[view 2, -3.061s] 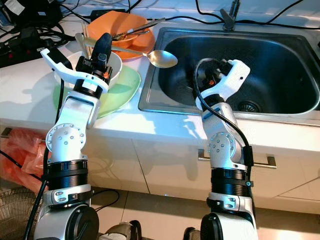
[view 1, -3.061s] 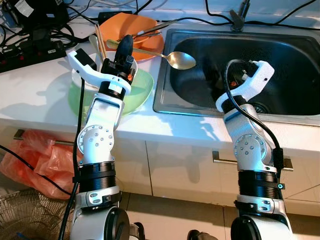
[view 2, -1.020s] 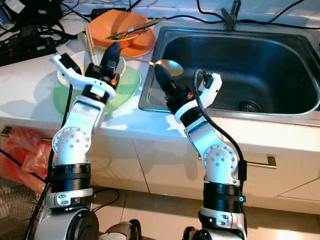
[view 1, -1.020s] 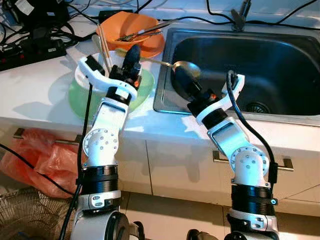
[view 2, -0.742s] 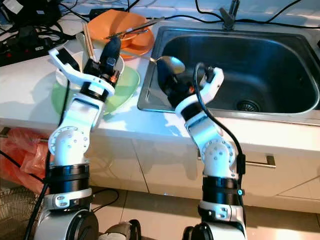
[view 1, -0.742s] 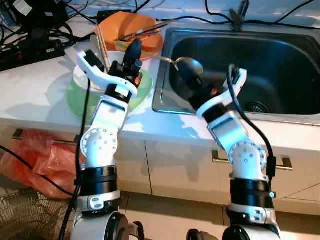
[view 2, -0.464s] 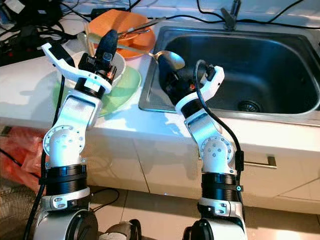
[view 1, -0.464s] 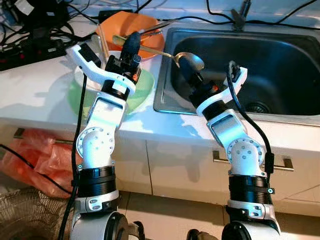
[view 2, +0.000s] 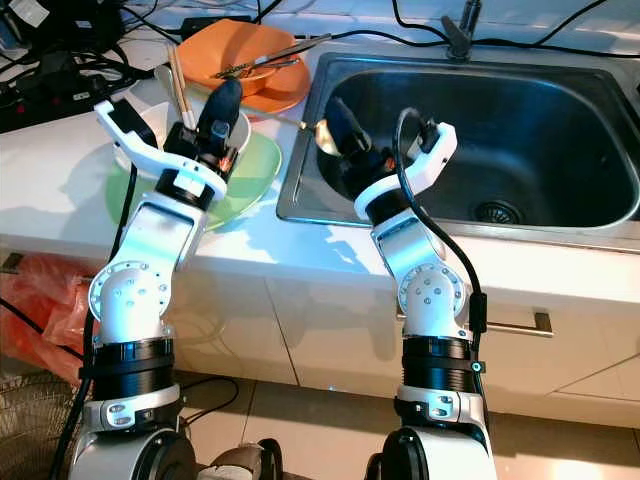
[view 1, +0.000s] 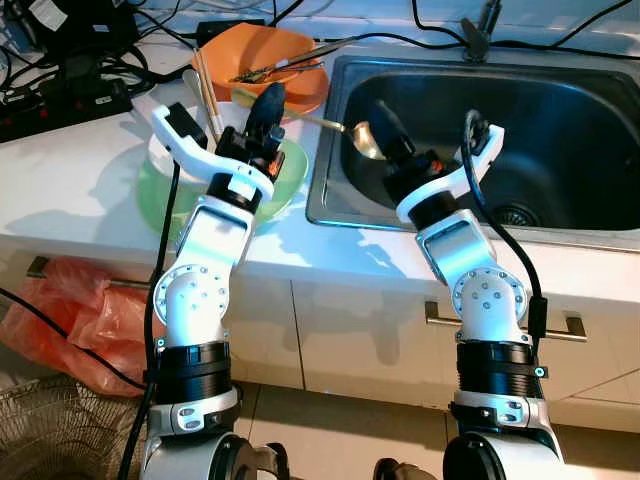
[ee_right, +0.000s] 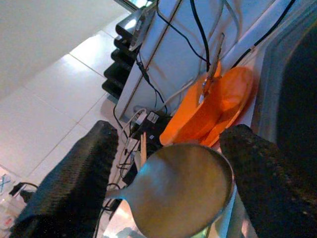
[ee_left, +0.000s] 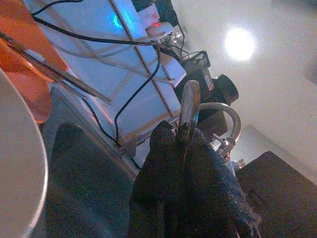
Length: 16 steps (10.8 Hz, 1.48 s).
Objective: Kitchen organization
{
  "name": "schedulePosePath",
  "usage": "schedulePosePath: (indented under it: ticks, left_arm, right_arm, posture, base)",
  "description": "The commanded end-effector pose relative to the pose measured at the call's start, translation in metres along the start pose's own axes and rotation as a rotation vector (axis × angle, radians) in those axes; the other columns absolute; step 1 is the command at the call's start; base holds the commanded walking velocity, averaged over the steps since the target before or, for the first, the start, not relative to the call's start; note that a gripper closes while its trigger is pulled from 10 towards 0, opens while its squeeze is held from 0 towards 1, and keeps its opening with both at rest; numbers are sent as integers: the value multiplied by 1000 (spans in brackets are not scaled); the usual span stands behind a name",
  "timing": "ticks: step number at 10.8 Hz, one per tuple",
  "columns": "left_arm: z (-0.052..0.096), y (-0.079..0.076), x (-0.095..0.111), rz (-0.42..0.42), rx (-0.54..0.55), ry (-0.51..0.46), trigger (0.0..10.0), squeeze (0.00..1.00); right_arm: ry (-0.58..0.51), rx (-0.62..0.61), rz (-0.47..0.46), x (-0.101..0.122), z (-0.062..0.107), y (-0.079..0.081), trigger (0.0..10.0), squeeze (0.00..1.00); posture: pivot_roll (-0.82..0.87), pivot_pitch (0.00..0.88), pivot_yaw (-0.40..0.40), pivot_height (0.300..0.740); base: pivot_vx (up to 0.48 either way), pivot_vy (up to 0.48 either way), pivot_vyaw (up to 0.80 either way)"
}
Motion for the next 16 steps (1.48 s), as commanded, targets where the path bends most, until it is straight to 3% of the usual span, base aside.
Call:
schedulePosePath:
  ticks: [1, 11, 16]
  left_arm:
    - [2, -2, -4, 15, -2, 1, 0, 0]
    - [-2, 5, 0, -9, 18, -26, 0, 0]
    - [-2, 6, -5, -1, 24, -8, 0, 0]
  right_arm:
    - [-16, 24, -27, 1, -6, 8, 0, 0]
    - [86, -6, -130, -20, 4, 7, 0, 0]
    - [80, -31, -150, -19, 3, 4, 0, 0]
  posture:
    - [99, 168, 56, 740]
    - [91, 168, 53, 740]
    - [91, 168, 55, 740]
  base:
    - [0, 0, 0]
    - [0, 0, 0]
    - [0, 0, 0]
Point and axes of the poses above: a point about 5 cm out from each wrist's last joint towards the gripper, its own z axis pointing back from the gripper into the wrist, its own x axis along the axis of the wrist's last joint, y = z × x, the point moved 2 cm from there along -z, pointing out of the wrist towards the gripper, and after that the axes turned 7 degrees about z, right-handed, at the moved point
